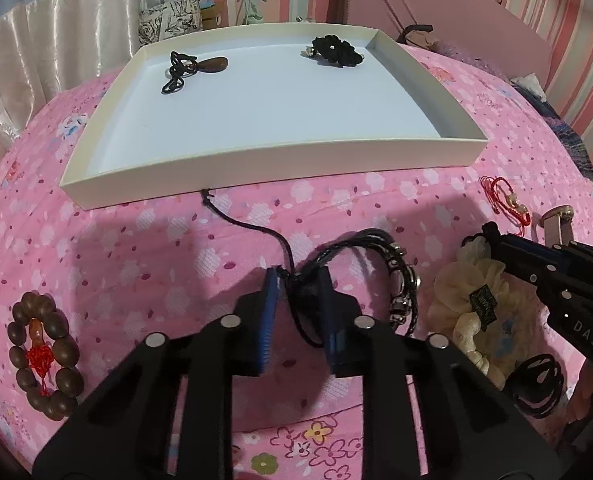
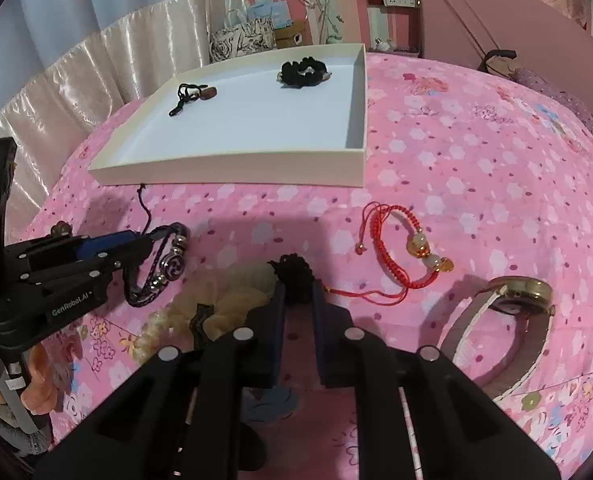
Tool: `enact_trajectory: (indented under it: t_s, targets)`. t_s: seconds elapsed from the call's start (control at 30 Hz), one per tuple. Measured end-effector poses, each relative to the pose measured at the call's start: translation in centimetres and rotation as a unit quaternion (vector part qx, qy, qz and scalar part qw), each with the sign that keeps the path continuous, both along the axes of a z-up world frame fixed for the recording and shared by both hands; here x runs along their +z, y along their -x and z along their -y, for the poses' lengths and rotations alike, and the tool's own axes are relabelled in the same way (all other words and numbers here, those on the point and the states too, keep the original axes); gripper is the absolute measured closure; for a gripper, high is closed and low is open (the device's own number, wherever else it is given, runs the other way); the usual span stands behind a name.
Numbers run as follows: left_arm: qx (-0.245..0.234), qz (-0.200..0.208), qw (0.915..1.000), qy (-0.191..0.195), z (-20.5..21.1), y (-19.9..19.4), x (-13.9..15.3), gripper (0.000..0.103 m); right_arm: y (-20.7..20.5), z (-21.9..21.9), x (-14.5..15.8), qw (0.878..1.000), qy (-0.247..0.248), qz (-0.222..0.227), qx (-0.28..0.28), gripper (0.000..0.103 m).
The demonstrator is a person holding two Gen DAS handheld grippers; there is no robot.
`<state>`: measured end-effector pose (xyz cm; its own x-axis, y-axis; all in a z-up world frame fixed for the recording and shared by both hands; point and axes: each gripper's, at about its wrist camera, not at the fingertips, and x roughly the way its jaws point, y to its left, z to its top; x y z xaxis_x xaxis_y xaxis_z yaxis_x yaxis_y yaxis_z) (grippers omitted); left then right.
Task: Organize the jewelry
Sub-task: 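Grasp the black leather bracelet with the left tool while the right tool grasps a small black hair clip, then lower the bracelet into the tray with the left tool while the right tool releases the clip beside the scrunchie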
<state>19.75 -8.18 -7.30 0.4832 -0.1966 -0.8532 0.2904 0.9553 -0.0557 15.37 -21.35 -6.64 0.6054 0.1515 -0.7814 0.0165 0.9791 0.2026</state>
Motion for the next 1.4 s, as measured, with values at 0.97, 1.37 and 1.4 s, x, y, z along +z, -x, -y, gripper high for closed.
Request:
enact_trajectory:
  t_s: [0.97,1.37,1.4]
  targets:
    - [0.02,0.074,0.9961,0.043,-3.8,-3.5,10.1,0.096,-4.0,0.3,9.1,0.993,0.049,0.096,-0.037,0.091]
    - [0.017,0.039,0.9969,0.065,-4.2,-14.4,9.5,0.096,-14.9,-0.9,8.8,0.995,0.049,0.068,-0.048,0.091]
    - [0.017,0.036,0.9973,0.061,-3.7,-15.2,9.0,0.096,-15.6,-0.8,8.4,0.996,0.047,0.062,-0.047,0.091]
